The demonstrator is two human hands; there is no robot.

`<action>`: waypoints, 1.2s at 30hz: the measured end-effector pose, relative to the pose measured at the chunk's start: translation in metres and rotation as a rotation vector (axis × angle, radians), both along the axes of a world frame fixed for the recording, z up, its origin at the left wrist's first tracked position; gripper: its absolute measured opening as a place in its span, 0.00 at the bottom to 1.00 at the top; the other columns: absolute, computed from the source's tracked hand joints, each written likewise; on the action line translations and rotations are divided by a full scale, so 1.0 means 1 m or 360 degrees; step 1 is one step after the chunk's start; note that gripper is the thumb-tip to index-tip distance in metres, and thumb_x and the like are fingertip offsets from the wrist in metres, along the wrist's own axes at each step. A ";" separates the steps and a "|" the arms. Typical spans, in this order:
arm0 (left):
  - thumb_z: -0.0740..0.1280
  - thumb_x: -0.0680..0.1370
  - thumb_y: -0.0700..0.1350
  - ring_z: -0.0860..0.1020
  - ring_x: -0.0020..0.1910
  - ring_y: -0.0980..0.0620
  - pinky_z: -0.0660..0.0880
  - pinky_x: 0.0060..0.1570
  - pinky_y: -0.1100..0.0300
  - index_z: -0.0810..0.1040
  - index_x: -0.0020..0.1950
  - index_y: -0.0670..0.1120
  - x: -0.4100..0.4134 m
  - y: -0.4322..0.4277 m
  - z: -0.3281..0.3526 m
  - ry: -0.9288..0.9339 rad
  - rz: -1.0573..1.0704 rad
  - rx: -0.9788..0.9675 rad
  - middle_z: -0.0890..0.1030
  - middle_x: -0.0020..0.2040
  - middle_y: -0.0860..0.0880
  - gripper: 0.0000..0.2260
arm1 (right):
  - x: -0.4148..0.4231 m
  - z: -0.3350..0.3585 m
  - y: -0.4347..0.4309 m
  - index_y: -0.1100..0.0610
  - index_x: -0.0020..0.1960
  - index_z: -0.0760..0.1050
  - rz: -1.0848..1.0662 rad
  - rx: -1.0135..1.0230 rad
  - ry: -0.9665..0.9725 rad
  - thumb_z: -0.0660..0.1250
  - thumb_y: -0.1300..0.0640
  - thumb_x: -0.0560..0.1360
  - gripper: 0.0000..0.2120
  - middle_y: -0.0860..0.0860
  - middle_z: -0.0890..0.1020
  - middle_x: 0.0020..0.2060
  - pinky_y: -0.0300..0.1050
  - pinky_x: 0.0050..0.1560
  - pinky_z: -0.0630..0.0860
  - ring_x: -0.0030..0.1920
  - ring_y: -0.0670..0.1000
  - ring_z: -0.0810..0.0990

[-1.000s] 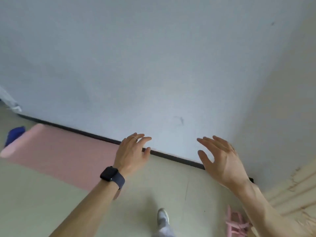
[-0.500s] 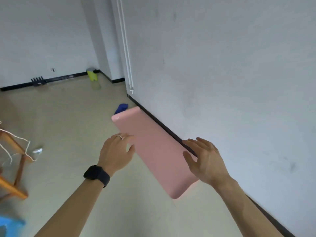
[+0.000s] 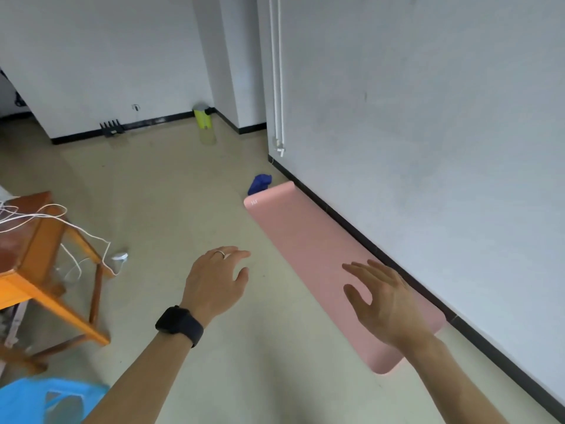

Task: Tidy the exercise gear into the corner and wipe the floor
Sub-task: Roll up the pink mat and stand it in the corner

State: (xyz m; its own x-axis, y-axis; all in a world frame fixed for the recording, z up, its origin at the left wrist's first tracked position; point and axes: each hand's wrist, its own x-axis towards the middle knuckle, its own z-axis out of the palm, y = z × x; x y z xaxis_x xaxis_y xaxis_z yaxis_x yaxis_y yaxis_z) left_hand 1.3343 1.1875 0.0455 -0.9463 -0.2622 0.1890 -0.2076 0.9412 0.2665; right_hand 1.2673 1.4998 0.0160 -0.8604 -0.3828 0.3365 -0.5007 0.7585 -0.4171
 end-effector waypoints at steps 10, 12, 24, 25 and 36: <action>0.63 0.80 0.50 0.70 0.70 0.52 0.65 0.68 0.55 0.76 0.69 0.57 -0.130 -0.092 -0.031 -0.0108 0.0008 0.0044 0.75 0.70 0.54 0.16 | -0.129 -0.046 -0.103 0.42 0.70 0.74 -0.0029 0.0069 -0.0230 0.64 0.46 0.80 0.18 0.40 0.78 0.66 0.51 0.73 0.65 0.73 0.50 0.68; 0.63 0.80 0.50 0.70 0.70 0.51 0.66 0.67 0.55 0.76 0.68 0.56 -0.155 -0.114 -0.033 -0.0106 0.0044 0.0051 0.75 0.69 0.54 0.16 | -0.157 -0.053 -0.124 0.41 0.70 0.72 -0.0026 0.0082 -0.0286 0.63 0.45 0.80 0.19 0.39 0.76 0.67 0.49 0.74 0.63 0.74 0.49 0.67; 0.63 0.80 0.51 0.71 0.69 0.52 0.67 0.66 0.57 0.76 0.69 0.56 -0.308 -0.229 -0.079 -0.0347 -0.0024 0.0119 0.75 0.70 0.54 0.17 | -0.306 -0.082 -0.237 0.43 0.71 0.72 -0.0062 0.0175 -0.0489 0.63 0.45 0.80 0.20 0.41 0.77 0.67 0.51 0.74 0.64 0.74 0.50 0.68; 0.63 0.80 0.51 0.71 0.69 0.52 0.67 0.66 0.57 0.76 0.69 0.56 -0.323 -0.238 -0.084 -0.0366 -0.0044 0.0129 0.75 0.70 0.54 0.17 | -0.316 -0.084 -0.244 0.43 0.71 0.72 -0.0087 0.0180 -0.0502 0.63 0.45 0.80 0.19 0.41 0.77 0.67 0.51 0.74 0.64 0.74 0.50 0.68; 0.65 0.79 0.47 0.73 0.68 0.47 0.71 0.65 0.51 0.79 0.66 0.50 -0.511 -0.281 -0.112 -0.0347 -0.0516 0.0130 0.78 0.67 0.48 0.16 | -0.420 -0.096 -0.301 0.47 0.68 0.76 -0.0450 0.0243 -0.0492 0.66 0.48 0.79 0.18 0.45 0.79 0.65 0.58 0.70 0.69 0.72 0.55 0.71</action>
State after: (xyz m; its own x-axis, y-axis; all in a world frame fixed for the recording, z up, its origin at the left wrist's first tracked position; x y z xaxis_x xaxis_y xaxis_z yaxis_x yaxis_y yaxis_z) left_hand 0.8228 0.9069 -0.0667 -0.9981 0.0507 -0.0347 0.0367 0.9447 0.3258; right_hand 0.8473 1.1985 -0.0804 -0.9897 -0.1434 0.0051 -0.1342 0.9123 -0.3868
